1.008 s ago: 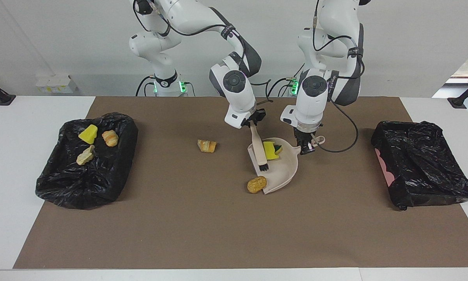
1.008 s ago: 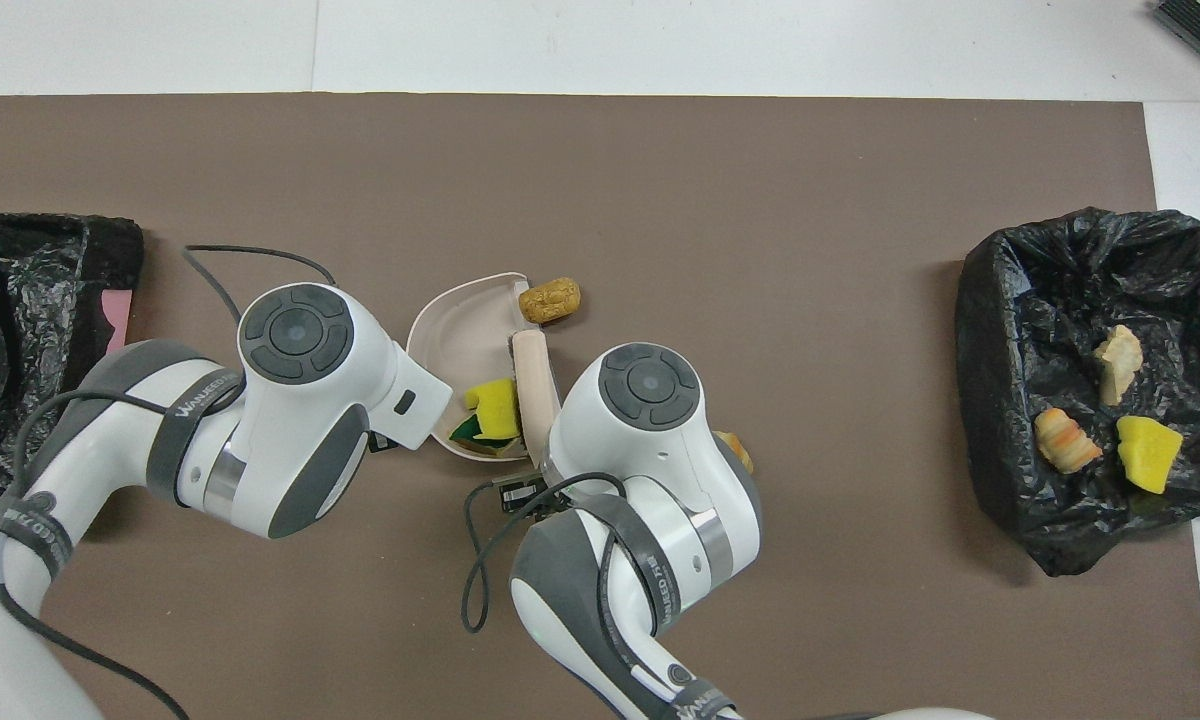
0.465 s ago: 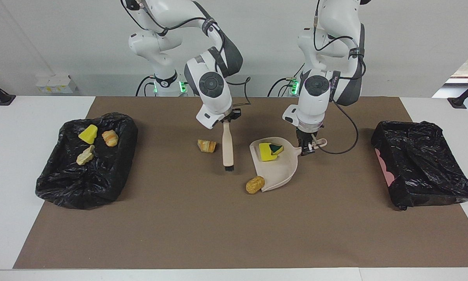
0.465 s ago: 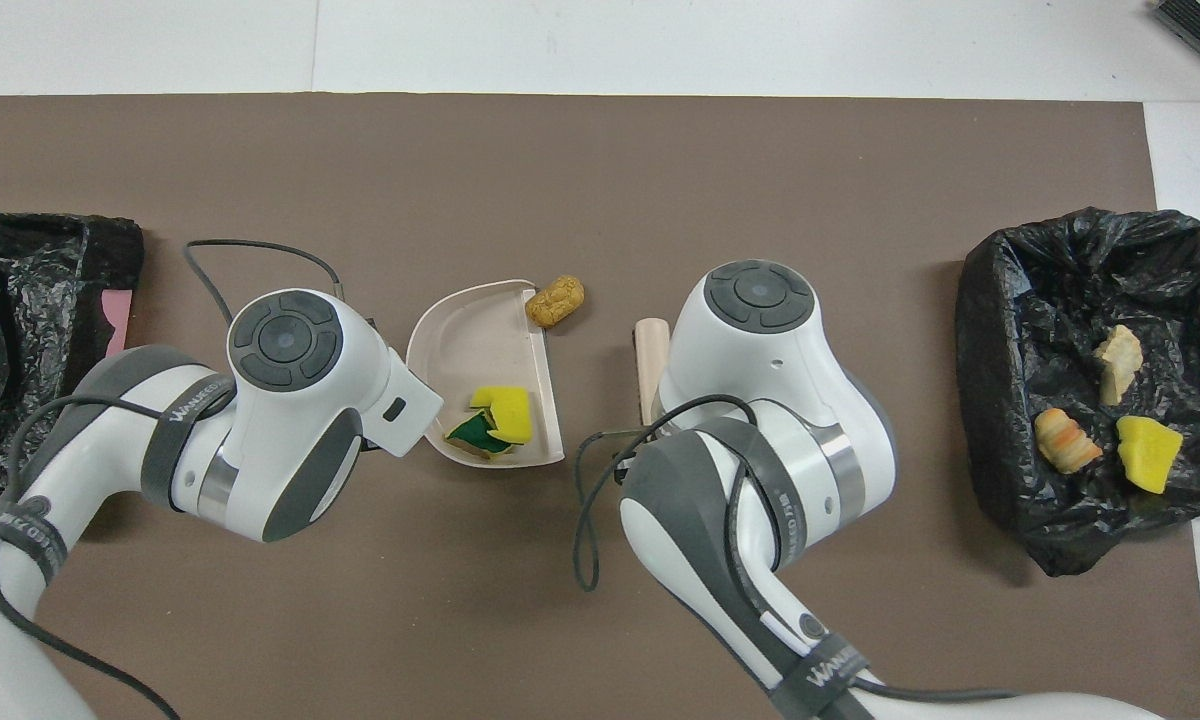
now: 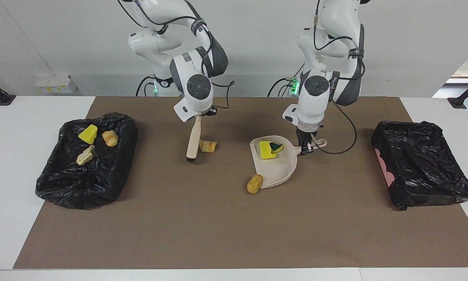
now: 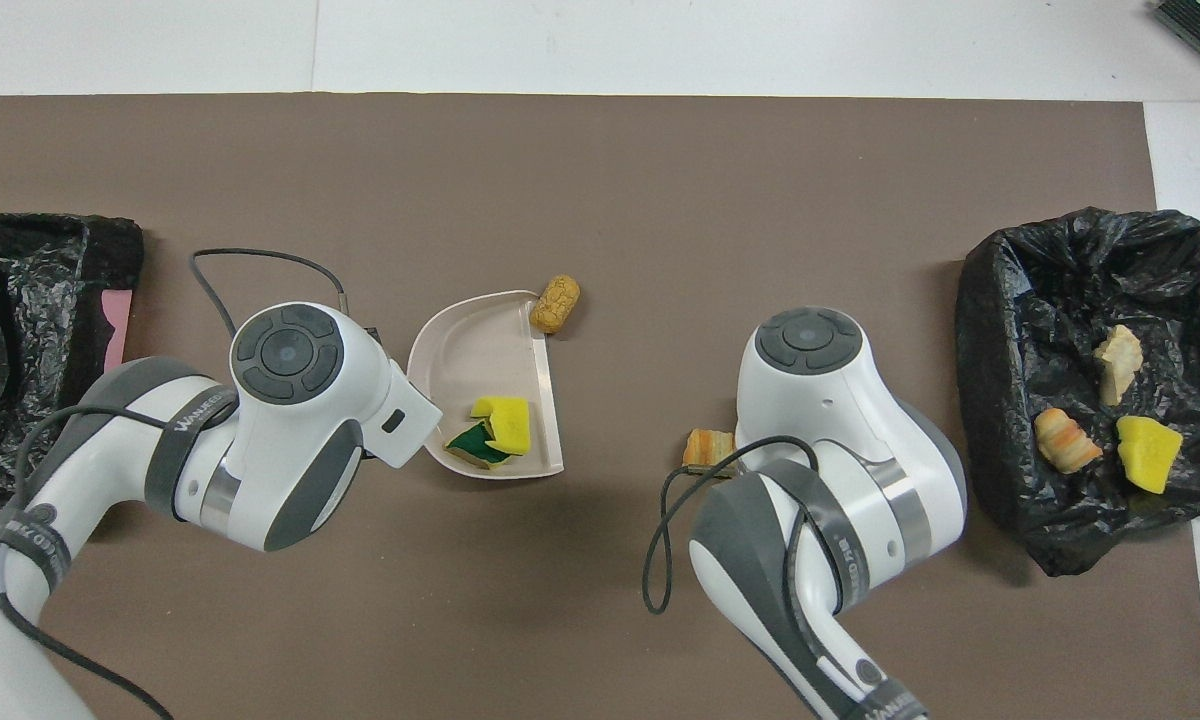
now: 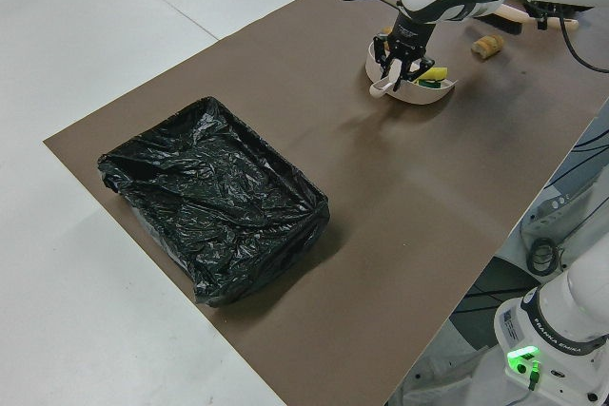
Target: Sweep and dump trash in bin
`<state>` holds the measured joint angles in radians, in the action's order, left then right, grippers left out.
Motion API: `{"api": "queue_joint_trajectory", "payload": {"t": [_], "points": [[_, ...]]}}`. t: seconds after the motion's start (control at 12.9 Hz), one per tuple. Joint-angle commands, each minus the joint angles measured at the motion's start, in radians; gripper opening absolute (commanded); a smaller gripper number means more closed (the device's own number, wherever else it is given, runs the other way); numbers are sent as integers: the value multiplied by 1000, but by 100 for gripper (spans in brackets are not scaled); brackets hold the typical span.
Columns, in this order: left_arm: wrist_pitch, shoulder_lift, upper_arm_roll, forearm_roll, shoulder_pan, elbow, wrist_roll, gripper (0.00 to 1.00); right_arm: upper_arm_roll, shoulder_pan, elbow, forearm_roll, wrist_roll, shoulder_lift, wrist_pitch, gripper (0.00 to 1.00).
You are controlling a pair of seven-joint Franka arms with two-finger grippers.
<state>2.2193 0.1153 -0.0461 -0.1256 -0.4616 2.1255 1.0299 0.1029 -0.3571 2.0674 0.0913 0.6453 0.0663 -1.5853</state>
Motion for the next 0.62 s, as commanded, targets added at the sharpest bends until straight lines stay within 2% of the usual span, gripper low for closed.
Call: {"api": "queue_joint_trajectory", "payload": {"t": [0.0,0.08,0.23,0.39,0.54], "points": [[30,-36,0,-17,0,51,15,0,15,-11,234,-7,66,-170,-97,0],[26,-36,0,-17,-5,53,10,0,17,-35,309,14,92,-209,-193,0],[25,-37,0,-17,-5,53,9,0,17,-83,341,83,117,-194,-335,0],[17,-37,0,-17,-5,53,9,0,18,-97,285,108,122,-128,-401,0],[14,-37,0,-17,-3,53,6,0,18,-129,156,108,109,-10,-415,0]]}}
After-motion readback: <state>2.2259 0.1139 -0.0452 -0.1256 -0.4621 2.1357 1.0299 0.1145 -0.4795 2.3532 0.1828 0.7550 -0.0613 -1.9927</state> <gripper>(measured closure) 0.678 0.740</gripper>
